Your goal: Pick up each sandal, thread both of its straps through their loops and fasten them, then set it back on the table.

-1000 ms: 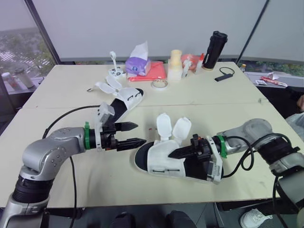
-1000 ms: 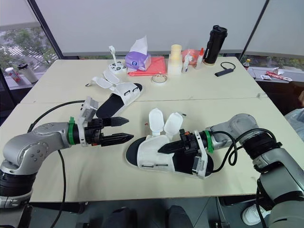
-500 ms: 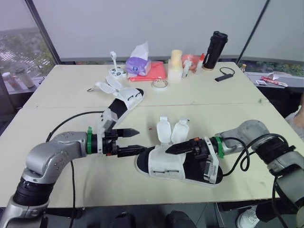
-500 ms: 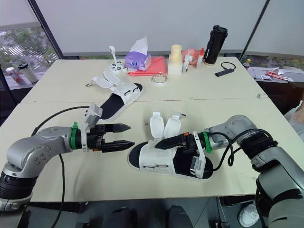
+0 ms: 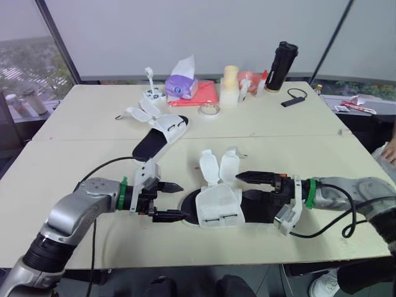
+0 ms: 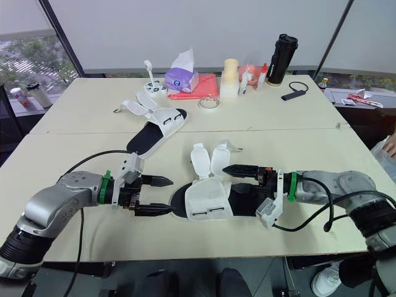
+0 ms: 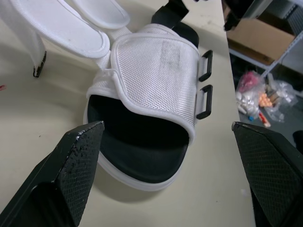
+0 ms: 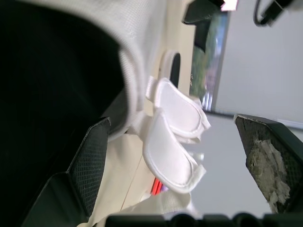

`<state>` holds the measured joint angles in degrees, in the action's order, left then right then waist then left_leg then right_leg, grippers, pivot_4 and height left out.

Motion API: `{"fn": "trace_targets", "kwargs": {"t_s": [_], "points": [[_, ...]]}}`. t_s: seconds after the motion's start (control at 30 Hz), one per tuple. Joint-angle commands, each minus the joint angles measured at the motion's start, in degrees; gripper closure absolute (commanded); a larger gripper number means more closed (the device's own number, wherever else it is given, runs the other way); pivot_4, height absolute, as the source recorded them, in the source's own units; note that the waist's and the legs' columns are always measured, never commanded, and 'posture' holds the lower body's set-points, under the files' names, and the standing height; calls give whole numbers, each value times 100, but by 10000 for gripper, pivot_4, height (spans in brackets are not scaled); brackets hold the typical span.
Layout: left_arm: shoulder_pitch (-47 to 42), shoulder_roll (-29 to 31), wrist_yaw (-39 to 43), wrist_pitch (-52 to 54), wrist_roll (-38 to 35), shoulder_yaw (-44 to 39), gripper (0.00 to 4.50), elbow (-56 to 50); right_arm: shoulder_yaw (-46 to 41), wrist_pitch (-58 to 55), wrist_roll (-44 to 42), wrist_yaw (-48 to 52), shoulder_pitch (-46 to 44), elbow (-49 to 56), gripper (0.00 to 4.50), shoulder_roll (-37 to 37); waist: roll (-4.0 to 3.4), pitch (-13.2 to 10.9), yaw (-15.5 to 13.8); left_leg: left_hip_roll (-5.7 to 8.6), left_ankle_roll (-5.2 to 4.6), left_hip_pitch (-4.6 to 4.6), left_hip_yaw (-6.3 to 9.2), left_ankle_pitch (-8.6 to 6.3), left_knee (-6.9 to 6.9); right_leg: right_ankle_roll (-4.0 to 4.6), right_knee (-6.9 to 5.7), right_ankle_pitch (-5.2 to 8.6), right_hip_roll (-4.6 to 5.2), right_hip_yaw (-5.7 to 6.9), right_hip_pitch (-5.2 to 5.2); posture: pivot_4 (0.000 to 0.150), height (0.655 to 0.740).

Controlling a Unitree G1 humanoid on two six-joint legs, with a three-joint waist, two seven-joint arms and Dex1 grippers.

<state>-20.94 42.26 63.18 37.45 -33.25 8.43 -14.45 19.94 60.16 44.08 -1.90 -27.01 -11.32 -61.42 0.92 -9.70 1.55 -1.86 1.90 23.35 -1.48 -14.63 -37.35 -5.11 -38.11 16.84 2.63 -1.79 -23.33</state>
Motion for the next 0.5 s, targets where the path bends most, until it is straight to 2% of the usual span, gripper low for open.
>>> {"fn": "trace_targets", "kwargs": {"t_s": [0.03, 0.13, 0.37, 0.43, 0.5], "points": [[-28, -79, 23, -204, 76, -58, 0, -57, -641, -543, -867, 510, 435, 554, 884, -188, 0, 0, -43, 1, -1, 1, -1, 0, 0, 0, 1, 0, 2, 0, 0, 1500, 7400], [123, -31, 90, -503, 375, 76, 7906, -27, -1077, -1023, -1537, 947, 867, 878, 0, -232, 0, 0, -64, 0, -2, 1, -1, -1, -5, 0, 1, 0, 2, -1, 2, 1500, 7400], [159, -461, -153, -991, 911, 332, 44720, 237, -1642, -2715, -3768, 2295, 1260, 1496, 0, 106, 0, 0, -88, 1, -5, 0, 1, -3, -11, -1, 2, 0, 1, 3, 11, 1500, 7400], [124, -620, -214, -1069, 1058, 447, 44720, 328, -1685, -3130, -4064, 2609, 1164, 1577, 0, 252, 1, 1, -86, 1, -7, 0, 2, -4, -12, -1, 3, 0, 1, 3, 13, 1500, 7400], [102, -703, -243, -1229, 1280, 594, 44720, 425, -1637, -3306, -3987, 2824, 1058, 1530, 0, 350, 1, 1, -85, 2, -9, 0, 2, -5, -12, -1, 3, 0, 0, 4, 13, 1500, 7400]]}}
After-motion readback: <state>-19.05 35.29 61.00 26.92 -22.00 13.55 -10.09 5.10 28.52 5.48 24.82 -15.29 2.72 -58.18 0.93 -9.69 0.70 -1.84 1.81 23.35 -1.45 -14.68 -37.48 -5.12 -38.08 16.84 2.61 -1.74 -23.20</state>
